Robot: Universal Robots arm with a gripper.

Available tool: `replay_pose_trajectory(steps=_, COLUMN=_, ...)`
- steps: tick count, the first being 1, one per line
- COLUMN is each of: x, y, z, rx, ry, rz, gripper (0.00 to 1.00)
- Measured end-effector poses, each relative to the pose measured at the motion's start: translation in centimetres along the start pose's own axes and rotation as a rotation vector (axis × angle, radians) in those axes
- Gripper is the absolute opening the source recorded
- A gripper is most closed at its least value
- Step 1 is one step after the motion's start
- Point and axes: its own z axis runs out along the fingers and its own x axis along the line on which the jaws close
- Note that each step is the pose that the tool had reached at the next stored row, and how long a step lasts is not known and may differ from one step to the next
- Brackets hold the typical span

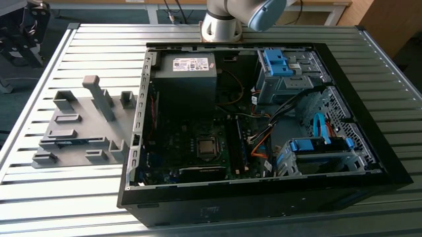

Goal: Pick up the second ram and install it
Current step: 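Pick up the second ram and move it above second insertion slot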

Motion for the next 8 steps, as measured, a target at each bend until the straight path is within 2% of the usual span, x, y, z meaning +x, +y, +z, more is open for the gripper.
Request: replay_pose_trajectory(steps=8, x=0.01, y=0.00, z=0.00, rx=-0.0006, ry=0.0002, rz=-0.023, gripper=0.11)
